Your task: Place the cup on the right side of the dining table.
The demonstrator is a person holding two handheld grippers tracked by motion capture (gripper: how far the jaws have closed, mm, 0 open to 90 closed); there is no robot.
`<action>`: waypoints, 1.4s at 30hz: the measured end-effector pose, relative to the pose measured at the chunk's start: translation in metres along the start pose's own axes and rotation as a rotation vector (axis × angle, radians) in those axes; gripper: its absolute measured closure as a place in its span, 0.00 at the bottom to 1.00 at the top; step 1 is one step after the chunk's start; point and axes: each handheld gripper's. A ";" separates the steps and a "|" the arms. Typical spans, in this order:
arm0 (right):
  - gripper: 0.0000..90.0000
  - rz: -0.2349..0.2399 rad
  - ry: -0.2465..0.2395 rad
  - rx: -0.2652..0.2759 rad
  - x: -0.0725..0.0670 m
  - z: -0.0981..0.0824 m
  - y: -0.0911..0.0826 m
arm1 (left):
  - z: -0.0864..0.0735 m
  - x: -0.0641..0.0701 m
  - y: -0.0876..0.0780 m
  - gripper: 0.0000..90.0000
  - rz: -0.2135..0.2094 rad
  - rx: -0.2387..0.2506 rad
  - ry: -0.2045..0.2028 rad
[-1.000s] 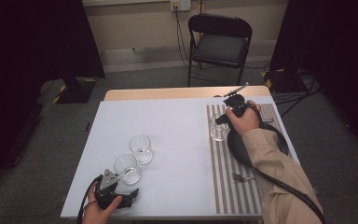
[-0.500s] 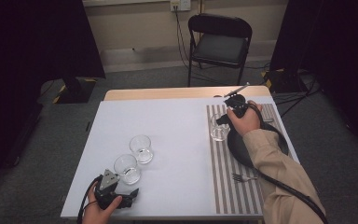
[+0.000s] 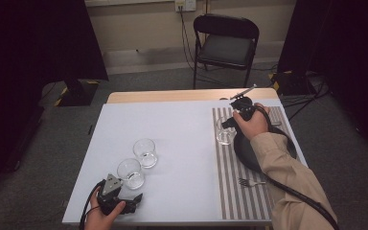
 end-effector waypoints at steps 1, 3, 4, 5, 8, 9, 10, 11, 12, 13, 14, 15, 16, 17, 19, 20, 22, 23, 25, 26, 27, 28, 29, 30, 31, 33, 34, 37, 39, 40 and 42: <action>0.19 -0.002 0.003 -0.003 0.000 -0.001 0.000 | 0.000 0.000 0.000 0.00 0.000 -0.001 0.001; 0.19 0.000 0.006 -0.006 -0.001 -0.001 -0.001 | 0.000 0.000 0.000 0.00 0.000 -0.001 0.001; 0.19 0.000 0.007 -0.004 -0.001 -0.001 -0.001 | 0.000 0.000 0.000 0.00 0.000 -0.001 0.002; 0.19 -0.001 0.001 0.001 -0.001 -0.002 -0.001 | 0.000 0.000 0.000 0.00 -0.001 -0.001 0.001; 0.19 -0.003 0.001 0.001 -0.002 -0.002 -0.003 | 0.000 0.000 0.000 0.00 0.000 -0.002 0.001; 0.19 -0.002 -0.001 -0.001 -0.002 -0.002 -0.003 | 0.000 0.000 0.000 0.00 0.000 -0.002 0.001; 0.19 0.001 0.002 0.000 -0.002 -0.002 -0.004 | 0.000 0.000 0.000 0.00 0.000 -0.002 0.001; 0.19 0.001 -0.001 -0.002 -0.002 -0.002 -0.005 | 0.000 0.000 0.000 0.00 0.001 -0.002 0.002; 0.19 0.001 0.002 -0.002 -0.002 -0.002 -0.006 | 0.000 0.000 0.000 0.00 -0.001 -0.001 0.000; 0.19 0.002 0.001 -0.001 -0.003 -0.002 -0.006 | 0.000 0.000 0.000 0.00 0.000 -0.002 0.001; 0.19 0.000 -0.001 -0.001 -0.003 -0.002 -0.007 | 0.000 0.000 0.000 0.00 -0.001 -0.001 0.000; 0.19 0.000 -0.005 0.000 -0.003 -0.002 -0.008 | 0.000 0.000 0.000 0.00 -0.002 -0.001 -0.001; 0.19 0.003 -0.003 0.001 -0.004 -0.002 -0.008 | 0.000 0.000 0.000 0.00 0.000 -0.002 0.001; 0.19 0.005 -0.003 0.001 -0.004 -0.002 -0.009 | 0.000 0.000 0.000 0.00 -0.001 -0.001 0.000; 0.19 0.005 -0.006 -0.001 -0.006 -0.003 -0.009 | 0.000 0.000 0.000 0.00 -0.002 -0.002 0.000; 0.19 0.006 -0.004 -0.003 -0.006 -0.003 -0.010 | 0.000 0.000 0.000 0.00 0.000 -0.002 0.001; 0.19 0.009 -0.010 -0.005 -0.008 -0.003 -0.010 | 0.000 0.000 0.000 0.00 0.000 -0.002 0.002; 0.19 0.010 -0.011 -0.003 -0.009 -0.004 -0.011 | 0.000 0.000 0.000 0.00 -0.001 -0.001 0.000; 0.19 0.014 -0.018 -0.004 -0.011 -0.004 -0.011 | 0.000 0.000 0.000 0.00 -0.001 -0.001 0.000; 0.19 0.016 -0.023 -0.006 -0.012 -0.004 -0.012 | 0.000 0.000 0.000 0.00 -0.001 -0.002 0.000; 0.19 0.017 -0.019 -0.005 -0.013 -0.004 -0.012 | 0.000 0.000 0.000 0.00 -0.001 -0.002 0.000; 0.19 0.017 -0.023 -0.001 -0.013 -0.004 -0.013 | 0.000 0.000 0.000 0.00 -0.001 -0.001 0.000; 0.19 0.021 -0.026 -0.005 -0.015 -0.004 -0.014 | 0.000 0.000 0.000 0.00 -0.001 -0.002 0.001; 0.19 0.020 -0.027 -0.004 -0.016 -0.004 -0.014 | 0.000 0.000 0.000 0.00 -0.001 -0.002 0.000; 0.19 0.022 -0.031 -0.001 -0.017 -0.004 -0.015 | 0.000 0.000 0.000 0.00 -0.001 -0.002 0.000; 0.19 0.026 -0.037 -0.001 -0.019 -0.004 -0.016 | 0.000 0.000 0.000 0.00 -0.001 -0.002 0.001; 0.19 0.028 -0.039 0.000 -0.020 -0.004 -0.016 | 0.000 0.000 0.000 0.00 -0.001 -0.002 0.001; 0.19 0.036 -0.047 0.003 -0.025 -0.004 -0.017 | 0.000 0.000 0.000 0.00 -0.001 -0.001 -0.001; 0.19 0.042 -0.057 0.001 -0.027 -0.004 -0.017 | 0.000 0.000 0.000 0.00 -0.001 -0.002 0.001; 0.19 0.044 -0.058 0.001 -0.028 -0.004 -0.018 | 0.000 0.000 0.000 0.00 -0.001 -0.001 0.001; 0.19 0.047 -0.063 0.002 -0.029 -0.004 -0.018 | 0.000 0.000 0.000 0.00 0.000 -0.001 0.001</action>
Point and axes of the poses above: each handheld gripper's, and its own axes: y roughly forward along the jaws, z roughly out of its top, x roughly to its right
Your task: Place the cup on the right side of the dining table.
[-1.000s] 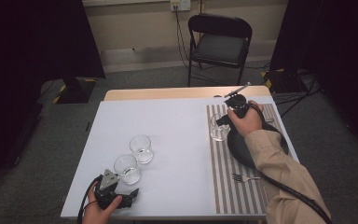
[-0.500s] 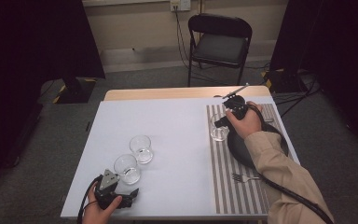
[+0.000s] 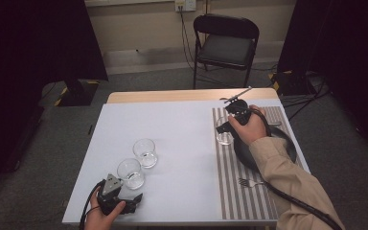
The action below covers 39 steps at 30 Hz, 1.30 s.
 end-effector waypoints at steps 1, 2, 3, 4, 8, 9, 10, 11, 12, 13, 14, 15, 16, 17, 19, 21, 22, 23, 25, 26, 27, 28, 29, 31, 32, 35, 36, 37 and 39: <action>0.19 0.006 0.000 0.000 -0.001 0.000 0.000 | 0.000 0.000 0.000 0.00 0.000 0.000 0.000; 0.19 0.007 -0.002 0.001 -0.001 0.000 0.000 | 0.000 0.000 0.000 0.00 0.000 0.001 -0.001; 0.19 0.007 -0.004 0.000 -0.002 -0.001 0.000 | 0.000 0.000 0.000 0.00 0.000 0.000 0.000; 0.19 0.009 -0.008 0.001 -0.002 -0.001 0.000 | 0.000 0.000 0.000 0.00 0.000 0.000 0.000; 0.19 0.017 -0.012 0.002 -0.004 -0.002 0.000 | 0.000 0.000 0.000 0.00 -0.001 0.000 0.000; 0.19 0.021 -0.017 0.003 -0.005 -0.002 0.000 | 0.000 0.000 0.000 0.00 0.000 0.000 0.001; 0.19 0.022 -0.017 0.006 -0.006 -0.002 0.000 | 0.000 0.000 0.000 0.00 0.000 0.000 0.000; 0.19 0.027 -0.017 0.008 -0.007 -0.002 -0.001 | 0.000 0.000 0.000 0.00 0.000 0.000 0.000; 0.19 0.030 -0.019 0.008 -0.007 -0.002 -0.001 | 0.000 0.000 0.000 0.00 0.000 0.000 0.000; 0.19 0.032 -0.020 0.012 -0.008 -0.003 -0.001 | 0.000 0.000 0.000 0.00 -0.001 0.000 0.000; 0.19 0.033 -0.020 0.012 -0.008 -0.003 -0.001 | 0.000 0.000 0.000 0.00 0.000 0.000 0.000; 0.19 0.037 -0.020 0.014 -0.009 -0.003 -0.001 | 0.000 0.000 0.000 0.00 0.000 0.000 0.000; 0.19 0.040 -0.024 0.013 -0.010 -0.003 -0.001 | 0.000 0.000 0.000 0.00 0.000 0.000 0.000; 0.19 0.040 -0.025 0.014 -0.011 -0.003 -0.001 | 0.000 0.000 0.000 0.00 -0.001 0.000 -0.001; 0.19 0.046 -0.029 0.013 -0.013 -0.004 0.000 | 0.000 0.000 0.000 0.00 0.000 0.000 0.000; 0.19 0.052 -0.030 0.011 -0.015 -0.004 0.000 | 0.000 0.000 0.000 0.00 0.000 0.000 0.000; 0.19 0.051 -0.030 0.013 -0.015 -0.004 0.000 | 0.000 0.000 0.000 0.00 0.000 0.000 0.000; 0.19 0.054 -0.030 0.015 -0.016 -0.004 0.000 | 0.000 0.000 0.000 0.00 0.000 0.000 0.001; 0.19 0.057 -0.035 0.018 -0.017 -0.004 0.000 | 0.000 0.000 0.000 0.00 0.000 0.000 0.000; 0.19 0.060 -0.034 0.019 -0.018 -0.004 0.000 | 0.000 0.000 0.000 0.00 0.000 0.000 0.000; 0.19 0.064 -0.033 0.020 -0.019 -0.004 0.000 | 0.000 0.000 0.000 0.00 0.000 0.000 0.001; 0.19 0.064 -0.034 0.018 -0.019 -0.004 0.000 | 0.000 0.000 0.000 0.00 0.001 -0.001 0.002; 0.19 0.065 -0.036 0.020 -0.019 -0.005 0.000 | 0.000 0.000 0.000 0.00 0.000 0.000 0.000; 0.19 0.068 -0.031 0.020 -0.020 -0.006 0.001 | 0.000 0.000 0.000 0.00 0.000 0.000 0.000; 0.19 0.067 -0.031 0.018 -0.020 -0.006 0.001 | 0.000 0.000 0.000 0.00 0.000 0.000 0.000; 0.19 0.071 -0.030 0.016 -0.021 -0.008 0.003 | 0.000 0.000 0.000 0.00 -0.001 0.000 -0.002; 0.19 0.070 -0.029 0.016 -0.021 -0.009 0.003 | 0.000 0.000 0.000 0.00 -0.001 0.000 -0.002; 0.19 0.070 -0.026 0.016 -0.021 -0.009 0.003 | 0.000 0.000 0.000 0.00 -0.001 0.000 -0.002; 0.19 0.070 -0.026 0.018 -0.021 -0.010 0.003 | 0.000 0.000 0.000 0.00 -0.001 -0.001 -0.002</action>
Point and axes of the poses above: each handheld gripper's, and its own axes: y roughly forward along the jaws, z roughly out of its top, x roughly to its right
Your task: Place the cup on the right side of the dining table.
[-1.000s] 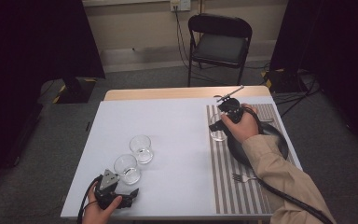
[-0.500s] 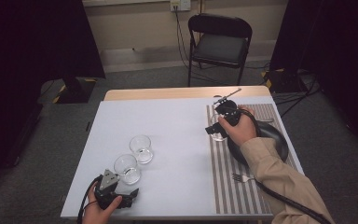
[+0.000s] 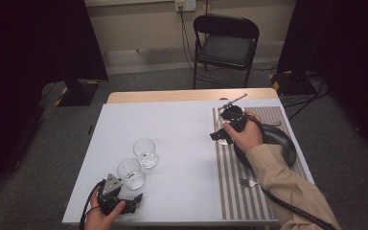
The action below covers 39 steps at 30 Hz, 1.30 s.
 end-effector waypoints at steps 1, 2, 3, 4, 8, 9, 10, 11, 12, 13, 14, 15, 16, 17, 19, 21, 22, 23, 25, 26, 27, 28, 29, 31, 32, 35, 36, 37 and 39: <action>0.19 -0.001 0.001 0.001 -0.001 0.000 0.000 | 0.000 0.000 0.000 0.00 0.001 0.000 0.001; 0.19 0.002 -0.004 0.001 -0.001 0.000 0.000 | 0.000 0.000 0.000 0.00 0.001 0.000 0.001; 0.19 0.004 -0.003 0.001 -0.002 0.000 0.000 | 0.000 0.000 0.000 0.00 0.000 0.002 -0.003; 0.19 0.006 -0.005 0.001 -0.003 0.000 0.000 | 0.000 0.000 0.000 0.00 -0.001 0.000 0.000; 0.19 0.011 -0.013 0.005 -0.005 -0.001 -0.002 | 0.000 0.000 0.000 0.00 0.001 0.001 0.001; 0.19 0.010 -0.013 0.008 -0.006 -0.002 -0.001 | 0.000 0.000 0.000 0.00 0.001 0.003 -0.002; 0.19 0.011 -0.016 0.007 -0.007 -0.002 -0.002 | 0.000 0.000 0.000 0.00 0.001 0.001 0.001; 0.19 0.010 -0.019 0.003 -0.007 -0.002 -0.002 | 0.000 0.000 0.000 0.00 0.001 0.001 0.003; 0.19 0.009 -0.018 0.003 -0.008 -0.003 -0.002 | 0.000 0.000 0.000 0.00 0.002 0.003 0.000; 0.19 0.011 -0.021 0.001 -0.009 -0.003 -0.002 | 0.000 0.000 0.000 0.00 0.001 0.003 0.000; 0.19 0.012 -0.023 0.003 -0.009 -0.004 -0.001 | 0.000 0.000 0.000 0.00 0.001 0.003 -0.001; 0.19 0.013 -0.024 0.004 -0.010 -0.004 -0.001 | 0.000 0.000 0.000 0.00 0.001 0.003 0.000; 0.19 0.012 -0.024 0.003 -0.011 -0.004 -0.001 | 0.000 0.000 0.000 0.00 0.001 0.003 0.000; 0.19 0.014 -0.029 0.002 -0.011 -0.005 -0.001 | 0.000 0.000 0.000 0.00 0.001 0.003 0.000; 0.19 0.013 -0.034 -0.001 -0.013 -0.006 -0.001 | 0.000 0.000 0.000 0.00 0.001 0.003 0.000; 0.19 0.016 -0.033 -0.001 -0.014 -0.007 -0.001 | 0.000 0.000 0.000 0.00 0.002 -0.002 0.006; 0.19 0.019 -0.033 0.001 -0.015 -0.008 -0.001 | 0.000 0.000 0.000 0.00 0.002 -0.002 0.006; 0.19 0.021 -0.037 0.001 -0.015 -0.009 -0.001 | 0.000 0.000 0.000 0.00 0.000 0.000 0.004; 0.19 0.023 -0.036 0.000 -0.016 -0.010 -0.001 | 0.000 0.000 0.000 0.00 0.002 -0.001 0.006; 0.19 0.024 -0.038 0.000 -0.017 -0.011 -0.001 | 0.000 0.000 0.000 0.00 0.000 0.000 0.004; 0.19 0.025 -0.038 -0.001 -0.018 -0.012 -0.001 | 0.000 0.000 0.000 0.00 0.002 -0.001 0.006; 0.19 0.027 -0.039 0.002 -0.018 -0.013 -0.001 | 0.000 0.000 0.000 0.00 0.002 -0.001 0.005; 0.19 0.029 -0.039 0.003 -0.019 -0.013 -0.001 | 0.000 0.000 0.000 0.00 0.002 -0.001 0.006; 0.19 0.035 -0.044 0.000 -0.021 -0.014 0.000 | 0.000 0.000 0.000 0.00 0.003 -0.001 0.006; 0.19 0.036 -0.048 0.001 -0.022 -0.015 0.000 | 0.000 0.000 0.000 0.00 0.001 0.000 0.004; 0.19 0.041 -0.059 -0.001 -0.025 -0.016 0.001 | 0.000 0.000 0.000 0.00 0.001 0.000 0.005; 0.19 0.043 -0.056 -0.005 -0.026 -0.017 0.001 | 0.000 0.000 0.000 0.00 0.001 0.000 0.005; 0.19 0.044 -0.060 -0.002 -0.027 -0.017 0.002 | 0.000 0.000 0.000 0.00 0.001 0.000 0.004; 0.19 0.047 -0.060 -0.006 -0.028 -0.018 0.003 | 0.000 0.000 0.000 0.00 0.001 0.000 0.005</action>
Point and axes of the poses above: each handheld gripper's, and its own axes: y roughly forward along the jaws, z roughly out of its top, x roughly to its right
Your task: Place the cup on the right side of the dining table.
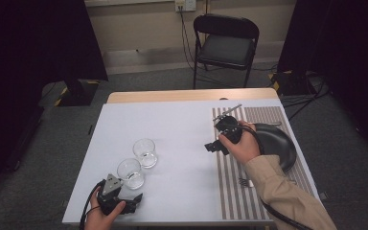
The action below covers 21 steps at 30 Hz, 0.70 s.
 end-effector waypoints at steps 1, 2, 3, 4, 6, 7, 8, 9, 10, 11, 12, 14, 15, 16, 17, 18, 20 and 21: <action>0.19 0.000 0.003 -0.001 -0.001 -0.001 0.001 | 0.000 0.000 0.000 0.00 0.000 0.000 0.000; 0.19 0.005 0.007 -0.001 -0.002 -0.001 0.001 | 0.000 0.000 0.000 0.00 0.001 0.000 -0.001; 0.19 0.011 0.003 0.000 -0.002 -0.002 0.002 | 0.000 0.000 0.000 0.00 0.000 0.000 0.000; 0.19 0.010 0.004 0.001 -0.003 -0.003 0.002 | 0.000 0.000 0.000 0.00 0.001 0.000 0.000; 0.19 0.013 0.000 -0.001 -0.004 -0.004 0.003 | 0.000 0.000 0.000 0.00 0.000 0.000 0.000; 0.19 0.015 0.000 -0.004 -0.006 -0.004 0.004 | 0.000 0.000 0.000 0.00 0.000 0.000 0.000; 0.19 0.019 -0.003 -0.006 -0.007 -0.005 0.005 | 0.000 0.000 0.000 0.00 0.000 0.000 0.000; 0.19 0.024 -0.007 -0.005 -0.007 -0.006 0.005 | 0.000 0.000 0.000 0.00 -0.001 0.000 0.000; 0.19 0.022 -0.008 -0.006 -0.008 -0.006 0.005 | 0.000 0.000 0.000 0.00 0.000 0.000 0.000; 0.19 0.027 -0.003 -0.005 -0.009 -0.007 0.006 | 0.000 0.000 0.000 0.00 0.000 0.000 0.000; 0.19 0.030 -0.002 -0.007 -0.010 -0.007 0.006 | 0.000 0.000 0.000 0.00 -0.001 0.000 0.000; 0.19 0.031 -0.002 -0.006 -0.010 -0.009 0.007 | 0.000 0.000 0.000 0.00 -0.001 0.000 -0.001; 0.19 0.033 0.001 -0.004 -0.011 -0.010 0.008 | 0.000 0.000 0.000 0.00 -0.001 -0.002 0.002; 0.19 0.035 -0.007 -0.007 -0.011 -0.010 0.008 | 0.000 0.000 0.000 0.00 0.000 -0.001 0.002; 0.19 0.037 -0.001 -0.005 -0.012 -0.011 0.009 | 0.000 0.000 0.000 0.00 0.000 -0.001 0.003; 0.19 0.038 -0.009 -0.008 -0.012 -0.013 0.009 | 0.000 0.000 0.000 0.00 0.000 -0.001 0.002; 0.19 0.040 -0.004 -0.010 -0.013 -0.014 0.010 | 0.000 0.000 0.000 0.00 0.001 -0.002 0.002; 0.19 0.040 0.000 -0.012 -0.013 -0.014 0.009 | 0.000 0.000 0.000 0.00 0.001 -0.002 0.002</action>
Point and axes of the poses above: each handheld gripper's, and its own axes: y roughly forward along the jaws, z roughly out of its top, x roughly to its right
